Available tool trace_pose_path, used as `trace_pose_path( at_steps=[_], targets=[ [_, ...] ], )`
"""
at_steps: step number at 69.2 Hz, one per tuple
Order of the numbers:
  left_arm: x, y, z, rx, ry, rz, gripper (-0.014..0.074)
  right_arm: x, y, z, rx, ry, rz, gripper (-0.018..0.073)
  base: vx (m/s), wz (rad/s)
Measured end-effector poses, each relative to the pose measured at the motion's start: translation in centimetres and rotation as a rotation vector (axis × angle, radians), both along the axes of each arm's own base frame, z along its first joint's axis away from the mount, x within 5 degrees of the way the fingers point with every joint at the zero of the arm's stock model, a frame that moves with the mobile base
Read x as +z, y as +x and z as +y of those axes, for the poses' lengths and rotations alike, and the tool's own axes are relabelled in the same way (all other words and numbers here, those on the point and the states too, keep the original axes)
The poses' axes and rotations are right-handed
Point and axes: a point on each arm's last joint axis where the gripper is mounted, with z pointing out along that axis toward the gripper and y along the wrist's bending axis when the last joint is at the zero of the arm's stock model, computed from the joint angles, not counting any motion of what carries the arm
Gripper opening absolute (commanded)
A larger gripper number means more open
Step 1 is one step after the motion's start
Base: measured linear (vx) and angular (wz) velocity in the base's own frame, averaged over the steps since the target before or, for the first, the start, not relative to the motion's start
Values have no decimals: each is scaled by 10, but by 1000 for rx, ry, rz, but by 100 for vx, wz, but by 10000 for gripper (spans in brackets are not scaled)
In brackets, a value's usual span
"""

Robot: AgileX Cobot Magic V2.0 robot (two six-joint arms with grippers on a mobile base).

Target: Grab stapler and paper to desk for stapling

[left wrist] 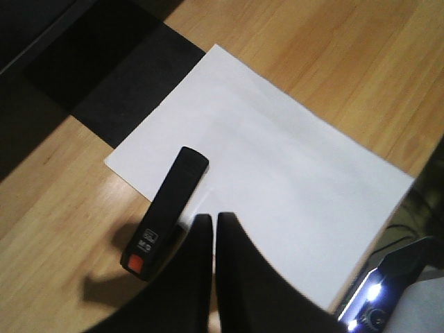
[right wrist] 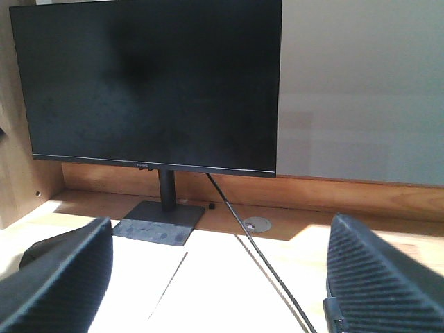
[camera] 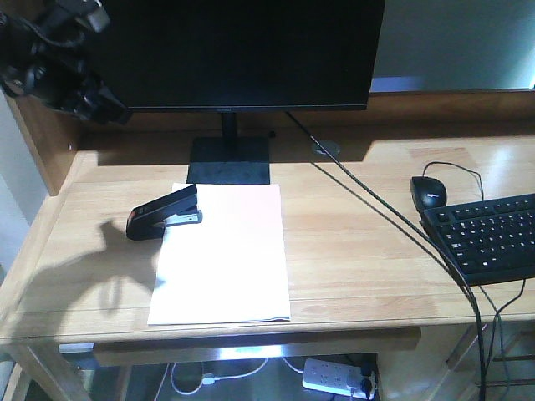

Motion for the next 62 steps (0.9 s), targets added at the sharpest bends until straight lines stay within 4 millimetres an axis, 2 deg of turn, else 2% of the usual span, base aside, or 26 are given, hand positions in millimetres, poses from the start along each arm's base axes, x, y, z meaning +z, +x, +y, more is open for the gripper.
trace_pose_path(
  at_steps=[9, 17, 31, 38, 50, 57, 62],
  targets=[
    [29, -22, 1, 71, -45, -9, -6, 0, 0, 0, 0, 0, 0, 591, 0, 0],
    [50, -40, 7, 115, 3, -64, -6, 0, 0, 0, 0, 0, 0, 591, 0, 0],
    [90, -68, 31, 453, 58, -193, -6, 0, 0, 0, 0, 0, 0, 591, 0, 0],
    [107, -91, 38, 546, 43, -273, -6, 0, 0, 0, 0, 0, 0, 591, 0, 0],
    [113, -135, 36, 552, -50, -379, -6, 0, 0, 0, 0, 0, 0, 591, 0, 0],
    [103, -161, 36, 565, -112, -432, -6, 0, 0, 0, 0, 0, 0, 591, 0, 0],
    [88, -181, 37, 581, -142, -465, -6, 0, 0, 0, 0, 0, 0, 591, 0, 0]
  ],
)
